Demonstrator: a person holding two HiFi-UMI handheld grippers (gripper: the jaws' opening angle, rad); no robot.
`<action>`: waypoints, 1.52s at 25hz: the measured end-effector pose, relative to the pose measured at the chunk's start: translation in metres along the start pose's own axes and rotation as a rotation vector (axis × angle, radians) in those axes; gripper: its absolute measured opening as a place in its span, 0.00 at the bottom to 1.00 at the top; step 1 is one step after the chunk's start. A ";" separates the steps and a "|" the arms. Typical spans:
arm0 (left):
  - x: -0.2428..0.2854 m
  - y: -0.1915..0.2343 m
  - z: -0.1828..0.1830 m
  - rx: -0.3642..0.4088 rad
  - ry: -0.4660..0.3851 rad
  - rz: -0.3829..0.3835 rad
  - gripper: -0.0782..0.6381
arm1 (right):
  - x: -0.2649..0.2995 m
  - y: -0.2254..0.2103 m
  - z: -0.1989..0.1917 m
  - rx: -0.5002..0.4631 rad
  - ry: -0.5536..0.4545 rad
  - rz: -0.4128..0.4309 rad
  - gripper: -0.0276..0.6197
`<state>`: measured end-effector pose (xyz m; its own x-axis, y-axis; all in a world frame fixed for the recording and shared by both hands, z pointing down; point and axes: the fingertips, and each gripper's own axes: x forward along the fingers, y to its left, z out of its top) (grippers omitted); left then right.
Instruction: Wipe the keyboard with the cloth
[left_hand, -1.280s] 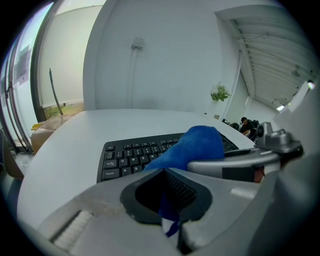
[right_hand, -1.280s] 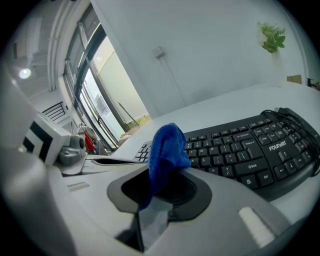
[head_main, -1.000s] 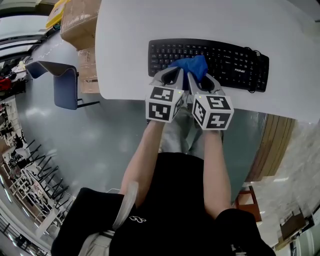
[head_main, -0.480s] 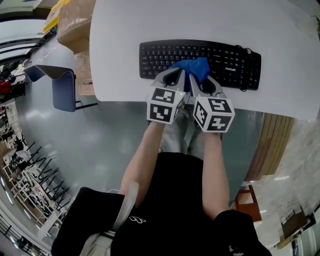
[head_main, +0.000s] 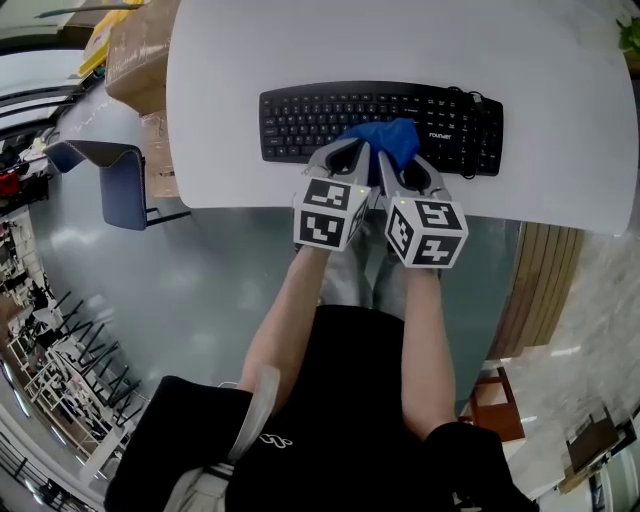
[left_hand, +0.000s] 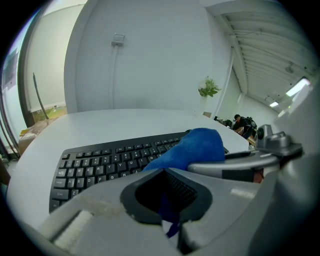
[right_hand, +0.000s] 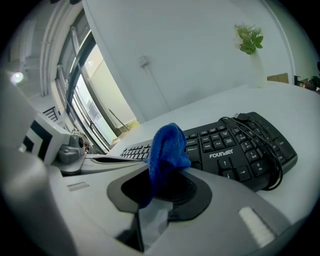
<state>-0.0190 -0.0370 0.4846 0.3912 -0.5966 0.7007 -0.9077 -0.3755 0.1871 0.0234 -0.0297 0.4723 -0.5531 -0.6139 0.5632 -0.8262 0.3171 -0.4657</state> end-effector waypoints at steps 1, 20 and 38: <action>0.002 -0.002 0.000 -0.001 0.001 0.000 0.10 | -0.001 -0.003 0.000 0.001 -0.001 -0.003 0.18; 0.027 -0.047 0.017 0.017 -0.010 -0.042 0.10 | -0.027 -0.045 0.011 0.011 -0.015 -0.048 0.18; 0.053 -0.107 0.033 0.039 -0.002 -0.133 0.10 | -0.067 -0.093 0.029 0.014 -0.043 -0.127 0.18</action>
<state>0.1034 -0.0516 0.4789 0.5078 -0.5413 0.6702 -0.8414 -0.4785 0.2511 0.1405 -0.0395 0.4582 -0.4391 -0.6790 0.5883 -0.8874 0.2256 -0.4021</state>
